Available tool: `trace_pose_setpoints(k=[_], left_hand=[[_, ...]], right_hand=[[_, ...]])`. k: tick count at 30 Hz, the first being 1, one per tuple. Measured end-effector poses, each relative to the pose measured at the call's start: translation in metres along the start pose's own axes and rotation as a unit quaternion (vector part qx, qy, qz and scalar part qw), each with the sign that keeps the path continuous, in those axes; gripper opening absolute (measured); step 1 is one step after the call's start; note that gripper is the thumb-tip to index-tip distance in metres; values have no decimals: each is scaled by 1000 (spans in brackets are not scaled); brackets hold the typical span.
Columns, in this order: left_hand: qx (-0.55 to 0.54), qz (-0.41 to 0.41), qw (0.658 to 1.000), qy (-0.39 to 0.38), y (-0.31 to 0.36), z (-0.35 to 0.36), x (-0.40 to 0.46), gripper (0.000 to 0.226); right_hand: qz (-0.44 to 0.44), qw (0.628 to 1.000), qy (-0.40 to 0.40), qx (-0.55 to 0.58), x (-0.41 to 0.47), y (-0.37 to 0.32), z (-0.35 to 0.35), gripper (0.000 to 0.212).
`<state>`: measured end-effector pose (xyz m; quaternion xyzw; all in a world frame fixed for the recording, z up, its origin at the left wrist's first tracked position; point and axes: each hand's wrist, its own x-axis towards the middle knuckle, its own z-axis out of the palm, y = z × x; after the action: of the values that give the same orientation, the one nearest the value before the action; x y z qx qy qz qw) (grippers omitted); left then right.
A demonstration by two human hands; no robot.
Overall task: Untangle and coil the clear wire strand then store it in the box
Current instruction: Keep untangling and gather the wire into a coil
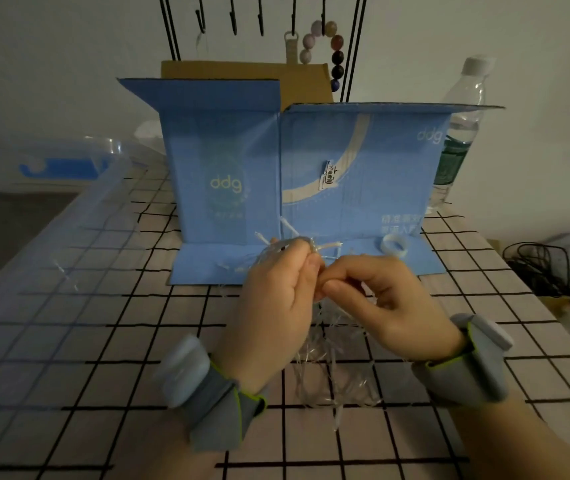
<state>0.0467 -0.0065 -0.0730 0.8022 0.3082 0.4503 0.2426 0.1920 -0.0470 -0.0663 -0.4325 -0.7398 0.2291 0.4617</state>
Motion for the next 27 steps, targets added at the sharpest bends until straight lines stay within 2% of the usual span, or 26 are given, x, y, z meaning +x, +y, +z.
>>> trace_pose_setpoints(k=[3,6,12,15,18,21,27], left_hand=[[-17,-3,1000,-13,0,0,0,33],[-40,-12,999,-28,1,0,-2,44],[-139,-63,987,-49,9,-3,-4,42],[-181,-99,976,-76,8,-2,-4,40],[-239,-138,957,-88,5,0,-4,38],[-306,-176,930,-100,5,-1,-2,34],[-419,-231,870,-121,4,-3,2,34]], right_hand=[[14,997,16,69,2,0,-3,27],[10,993,23,112,2,2,-4,19],[36,991,95,89,3,5,3,11],[41,989,99,106,4,8,5,12],[37,996,71,46,4,11,8,27],[39,996,66,43,4,13,10,44],[66,993,65,78,3,10,11,43]])
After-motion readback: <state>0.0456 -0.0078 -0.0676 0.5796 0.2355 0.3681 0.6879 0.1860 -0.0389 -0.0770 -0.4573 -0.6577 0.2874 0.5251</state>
